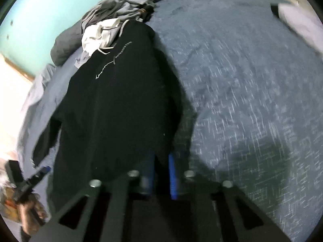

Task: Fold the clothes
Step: 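Pinch and smooth the sweatshirt body with the right tool, then open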

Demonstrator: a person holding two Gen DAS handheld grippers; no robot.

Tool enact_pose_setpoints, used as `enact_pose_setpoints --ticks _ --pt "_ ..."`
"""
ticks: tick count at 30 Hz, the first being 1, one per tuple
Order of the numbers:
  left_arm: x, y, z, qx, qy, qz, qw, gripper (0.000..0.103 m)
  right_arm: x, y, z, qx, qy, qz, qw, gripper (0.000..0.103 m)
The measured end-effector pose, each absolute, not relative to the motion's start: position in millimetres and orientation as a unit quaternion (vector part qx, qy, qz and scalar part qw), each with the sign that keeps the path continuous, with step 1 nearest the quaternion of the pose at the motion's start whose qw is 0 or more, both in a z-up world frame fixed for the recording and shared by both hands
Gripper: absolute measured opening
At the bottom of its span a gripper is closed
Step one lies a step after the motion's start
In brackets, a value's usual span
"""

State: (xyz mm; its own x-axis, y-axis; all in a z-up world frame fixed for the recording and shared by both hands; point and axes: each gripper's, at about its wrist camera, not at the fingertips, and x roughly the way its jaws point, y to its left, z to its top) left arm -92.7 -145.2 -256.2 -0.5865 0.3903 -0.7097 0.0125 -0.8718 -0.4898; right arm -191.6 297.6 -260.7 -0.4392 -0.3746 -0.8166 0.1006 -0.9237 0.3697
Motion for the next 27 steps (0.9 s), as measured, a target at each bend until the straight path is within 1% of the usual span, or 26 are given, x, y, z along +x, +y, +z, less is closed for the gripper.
enact_pose_setpoints --ticks 5,8,11,14,15,18,19,20,21,23,25,27 --pt "-91.5 -146.5 -254.6 -0.438 -0.228 0.863 0.111 0.048 -180.0 238.6 -231.5 0.477 -0.108 -0.843 0.224 0.004" --pt "-89.5 -146.0 -255.0 -0.438 -0.228 0.862 0.11 0.048 -174.2 199.1 -228.2 0.482 -0.094 -0.83 0.265 0.004" --pt "-87.9 -145.2 -255.1 -0.439 -0.227 0.862 0.11 0.048 -175.3 172.6 -239.1 0.498 -0.087 -0.818 0.275 0.004" --pt "-87.5 -146.1 -255.6 -0.439 -0.231 0.861 0.111 0.048 -177.3 165.1 -254.1 0.512 -0.1 -0.81 0.269 0.004" --pt "-87.8 -146.3 -255.7 -0.439 -0.231 0.861 0.111 0.048 -178.0 164.7 -257.7 0.517 -0.105 -0.806 0.268 0.007" --pt "-88.3 -146.8 -255.6 -0.439 -0.232 0.861 0.112 0.048 -176.8 170.4 -253.8 0.516 -0.107 -0.806 0.269 0.008" --pt "-88.4 -147.0 -255.6 -0.438 -0.232 0.861 0.112 0.048 -176.2 172.7 -251.6 0.515 -0.107 -0.807 0.27 0.009" --pt "-88.4 -147.1 -255.5 -0.438 -0.233 0.861 0.113 0.048 -174.9 177.4 -245.5 0.509 -0.108 -0.809 0.271 0.015" --pt "-88.4 -146.9 -255.4 -0.438 -0.233 0.861 0.113 0.048 -173.5 186.1 -235.9 0.498 -0.112 -0.816 0.273 0.023" --pt "-88.6 -146.9 -255.1 -0.437 -0.234 0.861 0.114 0.048 -172.0 209.0 -217.1 0.471 -0.124 -0.831 0.271 0.033" --pt "-89.2 -146.6 -254.4 -0.437 -0.234 0.861 0.114 0.048 -174.2 236.6 -202.5 0.45 -0.138 -0.845 0.255 0.034" --pt "-89.8 -146.2 -254.4 -0.437 -0.235 0.861 0.113 0.048 -183.0 265.9 -196.7 0.445 -0.146 -0.858 0.213 0.035"
